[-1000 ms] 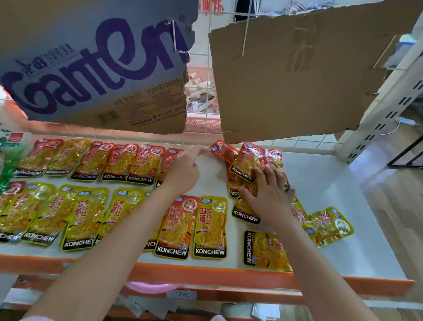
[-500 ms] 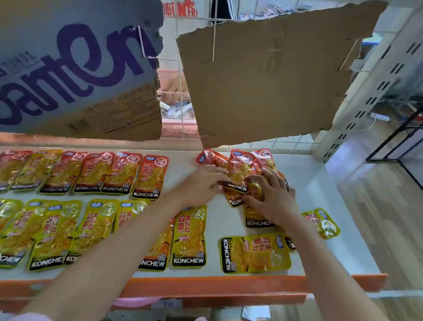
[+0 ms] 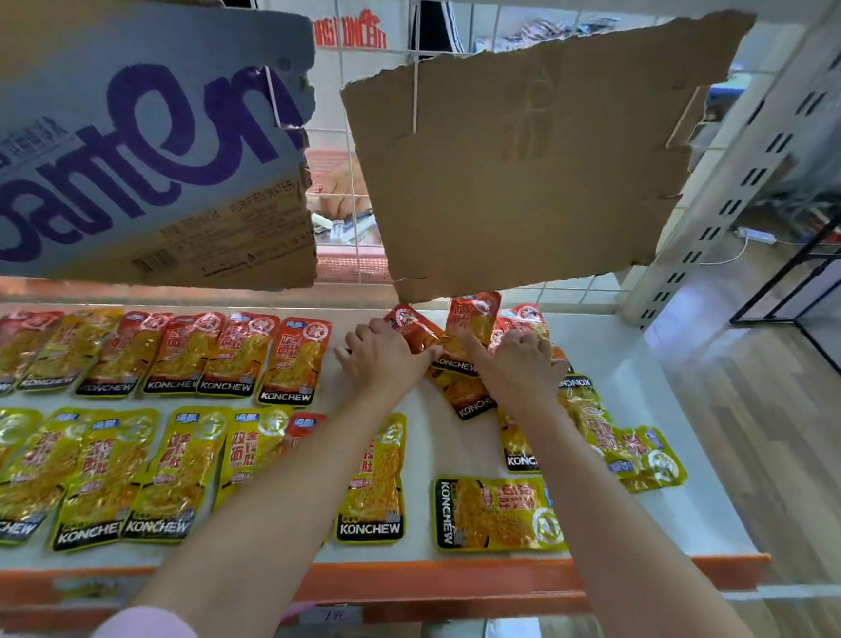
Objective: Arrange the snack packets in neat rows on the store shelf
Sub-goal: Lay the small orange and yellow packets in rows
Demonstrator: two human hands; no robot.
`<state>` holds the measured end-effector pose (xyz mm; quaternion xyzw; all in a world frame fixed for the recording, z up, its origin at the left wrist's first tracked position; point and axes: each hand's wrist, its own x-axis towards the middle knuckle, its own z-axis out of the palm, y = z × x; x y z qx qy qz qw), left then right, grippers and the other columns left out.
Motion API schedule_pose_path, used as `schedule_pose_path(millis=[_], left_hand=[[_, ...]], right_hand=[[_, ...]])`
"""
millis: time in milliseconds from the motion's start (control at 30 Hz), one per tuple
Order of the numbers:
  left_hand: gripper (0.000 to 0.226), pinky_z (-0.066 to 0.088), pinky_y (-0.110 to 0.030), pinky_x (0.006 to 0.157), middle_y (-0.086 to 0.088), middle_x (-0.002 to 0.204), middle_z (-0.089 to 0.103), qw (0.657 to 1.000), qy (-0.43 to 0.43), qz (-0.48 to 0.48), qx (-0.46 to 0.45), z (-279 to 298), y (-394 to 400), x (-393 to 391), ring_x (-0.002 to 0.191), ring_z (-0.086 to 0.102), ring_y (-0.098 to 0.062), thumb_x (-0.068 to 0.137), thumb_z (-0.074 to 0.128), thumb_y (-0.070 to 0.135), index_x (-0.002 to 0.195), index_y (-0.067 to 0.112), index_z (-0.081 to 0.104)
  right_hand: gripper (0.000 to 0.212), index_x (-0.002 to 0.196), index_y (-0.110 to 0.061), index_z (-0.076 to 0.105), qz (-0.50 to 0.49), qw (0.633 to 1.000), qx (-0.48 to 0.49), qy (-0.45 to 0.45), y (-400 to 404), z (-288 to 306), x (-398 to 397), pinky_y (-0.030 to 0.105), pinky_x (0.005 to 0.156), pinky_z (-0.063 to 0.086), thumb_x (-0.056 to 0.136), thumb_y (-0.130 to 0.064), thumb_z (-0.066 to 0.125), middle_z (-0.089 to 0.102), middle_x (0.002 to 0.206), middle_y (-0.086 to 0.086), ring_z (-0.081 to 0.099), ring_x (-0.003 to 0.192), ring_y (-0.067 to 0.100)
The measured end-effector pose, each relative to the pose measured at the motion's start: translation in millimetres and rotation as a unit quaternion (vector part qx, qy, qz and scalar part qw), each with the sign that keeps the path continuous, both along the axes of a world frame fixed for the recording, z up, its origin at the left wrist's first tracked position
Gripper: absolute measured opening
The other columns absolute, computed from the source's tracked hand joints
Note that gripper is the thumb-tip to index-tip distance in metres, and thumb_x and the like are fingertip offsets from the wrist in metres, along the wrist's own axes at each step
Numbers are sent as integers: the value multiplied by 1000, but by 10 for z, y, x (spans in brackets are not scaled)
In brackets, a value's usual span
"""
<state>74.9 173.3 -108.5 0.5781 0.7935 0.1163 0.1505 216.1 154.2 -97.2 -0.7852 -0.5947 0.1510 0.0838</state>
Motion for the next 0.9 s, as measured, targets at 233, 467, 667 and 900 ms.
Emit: schedule_pose_path(millis=[233,467,667,900], left_hand=[[109,23,-43,106,-15,142,37,996,-60,24,-53,41,14,-77,135,28,-30,61,72,66,135,-1,28],[90,26,-42,104,-15,141,39,988,-120,90,-36,63,63,-19,133,29,-30,72,68,58,134,3,32],[53,43,-37,87,-22,117,59,933,-319,146,82,150,-17,-52,110,56,-36,78,69,12,116,-3,36],[7,50,-21,51,-2,66,64,727,-679,100,-19,267,-619,-428,51,61,-10,92,49,8,89,10,55]], right_hand=[[79,138,-17,37,20,999,-34,-19,46,-25,-65,58,105,19,79,-69,50,25,148,16,19,137,35],[53,127,-6,40,4,999,34,42,0,73,-156,45,100,29,83,-29,58,52,127,12,42,124,31],[27,110,-9,46,-10,956,115,271,-356,259,-85,23,54,33,85,-12,57,50,77,-2,49,69,17],[21,90,-15,49,-103,810,31,576,-870,-38,-42,45,77,52,83,-4,66,64,96,11,64,91,30]])
